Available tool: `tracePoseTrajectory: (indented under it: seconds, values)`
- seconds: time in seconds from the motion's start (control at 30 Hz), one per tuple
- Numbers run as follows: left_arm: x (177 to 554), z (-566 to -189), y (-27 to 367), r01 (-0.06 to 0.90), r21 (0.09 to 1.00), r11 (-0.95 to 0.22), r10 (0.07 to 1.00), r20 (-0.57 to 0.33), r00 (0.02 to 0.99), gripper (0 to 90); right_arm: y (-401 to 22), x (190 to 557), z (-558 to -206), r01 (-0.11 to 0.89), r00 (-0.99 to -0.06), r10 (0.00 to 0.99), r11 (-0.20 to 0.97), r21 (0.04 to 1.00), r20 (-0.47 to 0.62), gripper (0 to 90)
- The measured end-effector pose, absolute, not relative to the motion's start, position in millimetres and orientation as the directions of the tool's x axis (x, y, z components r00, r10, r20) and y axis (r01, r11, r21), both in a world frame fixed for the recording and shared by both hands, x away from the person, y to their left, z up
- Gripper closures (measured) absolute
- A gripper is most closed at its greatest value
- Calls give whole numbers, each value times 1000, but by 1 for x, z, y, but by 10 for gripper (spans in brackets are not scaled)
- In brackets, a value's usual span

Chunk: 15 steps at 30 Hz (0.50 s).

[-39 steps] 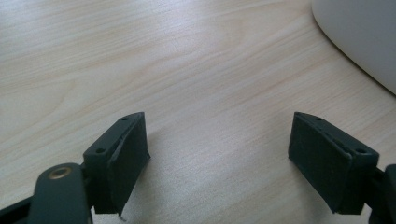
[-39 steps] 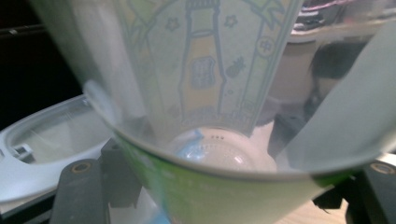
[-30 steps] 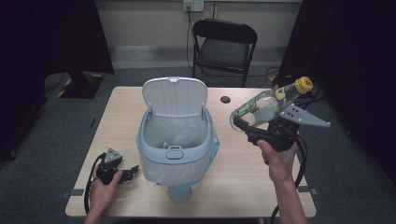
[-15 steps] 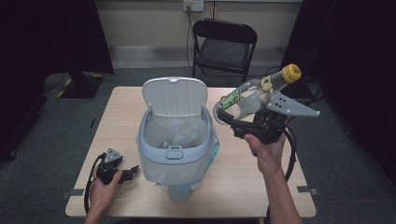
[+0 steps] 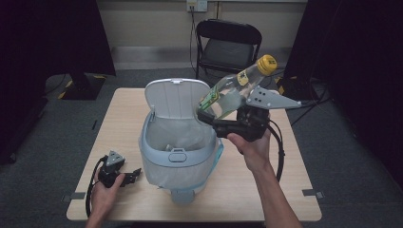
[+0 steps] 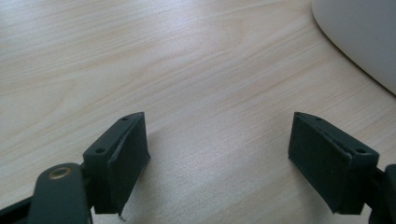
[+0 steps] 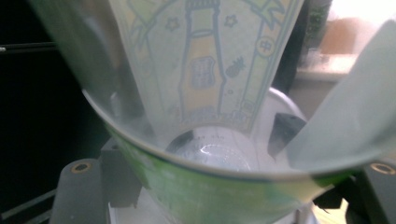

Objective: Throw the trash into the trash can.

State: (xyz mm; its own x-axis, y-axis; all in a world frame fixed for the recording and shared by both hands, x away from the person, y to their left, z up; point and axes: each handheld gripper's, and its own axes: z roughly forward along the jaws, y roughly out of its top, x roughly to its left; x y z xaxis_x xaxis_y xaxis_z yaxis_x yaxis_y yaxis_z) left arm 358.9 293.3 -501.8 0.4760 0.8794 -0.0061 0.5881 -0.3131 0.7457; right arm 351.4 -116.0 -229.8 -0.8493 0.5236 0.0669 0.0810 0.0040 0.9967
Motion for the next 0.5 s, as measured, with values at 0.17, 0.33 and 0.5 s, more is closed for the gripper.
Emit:
tracePoseTrajectory:
  seconds: [0.17,0.33,0.5]
  values:
    - [359,-502,293,588,746,-313,879,-6,476,194,-101,354,-227,78,-869,491,23,997,57,274]
    - [359,-502,293,588,745,-315,879,-5,477,193,-87,359,-230,95,-881,469,44,995,63,273]
    - [359,-502,293,588,746,-313,879,-6,476,193,-75,363,-235,117,-893,445,86,989,67,273]
